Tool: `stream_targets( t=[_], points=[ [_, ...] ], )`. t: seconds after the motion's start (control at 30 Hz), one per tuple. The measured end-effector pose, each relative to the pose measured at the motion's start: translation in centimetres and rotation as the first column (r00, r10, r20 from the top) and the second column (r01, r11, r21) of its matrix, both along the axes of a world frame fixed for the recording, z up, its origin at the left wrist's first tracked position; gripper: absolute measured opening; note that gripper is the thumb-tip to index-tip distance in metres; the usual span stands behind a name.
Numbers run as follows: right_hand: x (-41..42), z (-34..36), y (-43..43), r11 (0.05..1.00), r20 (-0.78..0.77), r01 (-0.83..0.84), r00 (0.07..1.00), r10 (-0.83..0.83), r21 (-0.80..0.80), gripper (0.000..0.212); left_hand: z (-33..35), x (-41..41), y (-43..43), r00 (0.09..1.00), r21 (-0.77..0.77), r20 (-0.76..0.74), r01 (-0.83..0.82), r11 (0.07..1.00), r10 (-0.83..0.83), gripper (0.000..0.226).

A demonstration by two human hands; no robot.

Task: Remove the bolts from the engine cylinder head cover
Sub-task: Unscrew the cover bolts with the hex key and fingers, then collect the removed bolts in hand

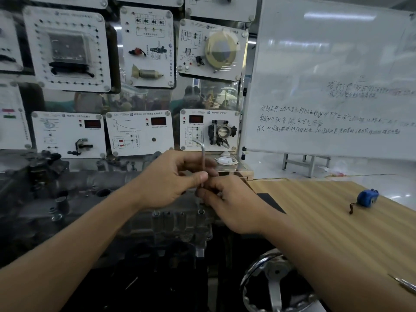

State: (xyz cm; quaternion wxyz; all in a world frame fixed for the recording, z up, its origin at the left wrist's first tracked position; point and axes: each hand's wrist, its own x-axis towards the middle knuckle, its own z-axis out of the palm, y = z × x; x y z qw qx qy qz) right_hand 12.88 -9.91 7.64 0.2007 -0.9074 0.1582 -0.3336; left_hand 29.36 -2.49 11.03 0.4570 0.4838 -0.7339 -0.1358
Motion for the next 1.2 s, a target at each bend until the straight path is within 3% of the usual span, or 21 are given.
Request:
stream_targets(
  t=[0.07, 0.17, 0.23, 0.4, 0.47, 0.53, 0.6, 0.73, 0.8, 0.9, 1.07, 1.13, 1.2],
  points=[
    [-0.1, 0.5, -0.2, 1.0, -0.08, -0.008, 0.997, 0.007, -0.017, 0.021, 0.6, 0.1, 0.1, 0.999, -0.016, 0.028, -0.046, 0.999, 0.047, 0.019],
    [-0.1, 0.6, -0.4, 0.999, -0.084, 0.007, 0.996, -0.01, -0.036, 0.027, 0.8, -0.2, 0.0, 0.99, -0.02, -0.062, -0.131, 0.991, 0.129, 0.005],
    [0.1, 0.3, -0.6, 0.999, -0.049, 0.027, 0.998, -0.028, -0.036, 0.032, 0.7, -0.3, -0.2, 0.978, -0.042, -0.141, -0.159, 0.986, 0.152, 0.023],
    [0.7, 0.1, -1.1, 1.0, -0.02, 0.012, 1.0, -0.012, -0.011, 0.035, 0.2, -0.2, -0.8, 0.974, -0.021, -0.171, -0.151, 0.988, 0.145, 0.032],
    [0.4, 0.4, -1.1, 1.0, -0.064, -0.028, 0.998, 0.028, 0.008, 0.036, 0.2, 0.6, -0.6, 0.989, 0.093, -0.086, -0.113, 0.989, 0.121, 0.039],
    [0.1, 0.8, -1.1, 0.995, -0.063, -0.03, 0.997, 0.036, 0.095, 0.041, -0.2, 1.4, -0.1, 0.986, 0.222, 0.159, -0.092, 0.971, 0.057, 0.035],
    [-0.1, 1.2, -1.3, 0.988, -0.053, 0.003, 0.999, 0.005, 0.152, 0.044, -0.9, 1.8, 0.2, 0.936, 0.229, 0.352, -0.094, 0.969, 0.008, 0.023],
    [-0.4, 1.7, -1.1, 0.995, -0.071, 0.04, 0.997, -0.034, 0.092, 0.03, -1.7, 1.3, 0.0, 0.896, 0.101, 0.438, -0.129, 0.986, 0.072, 0.015],
    [-1.4, 1.8, -0.9, 0.984, -0.01, 0.096, 0.995, -0.095, 0.148, 0.029, -1.9, 1.1, -0.5, 0.865, 0.073, 0.493, -0.149, 0.986, 0.094, 0.013],
    [-4.4, 2.0, -0.6, 0.952, 0.027, 0.216, 0.974, -0.227, 0.218, 0.034, -1.7, 0.9, -0.7, 0.847, 0.118, 0.522, -0.193, 0.974, 0.104, 0.013],
    [-10.1, 1.4, 1.2, 0.904, -0.127, 0.323, 0.946, -0.298, 0.28, 0.034, -0.4, 0.4, -0.7, 0.8, 0.205, 0.596, -0.231, 0.951, 0.065, 0.016],
    [-11.9, 1.1, 2.3, 0.869, -0.189, 0.388, 0.92, -0.344, 0.308, 0.036, 0.0, -0.3, -0.5, 0.729, 0.213, 0.681, -0.293, 0.932, 0.073, 0.034],
    [-13.5, 0.5, 3.3, 0.83, -0.258, 0.466, 0.88, -0.398, 0.307, 0.041, 0.4, -1.7, -0.4, 0.686, 0.09, 0.707, -0.326, 0.941, 0.17, 0.049]
  ],
)
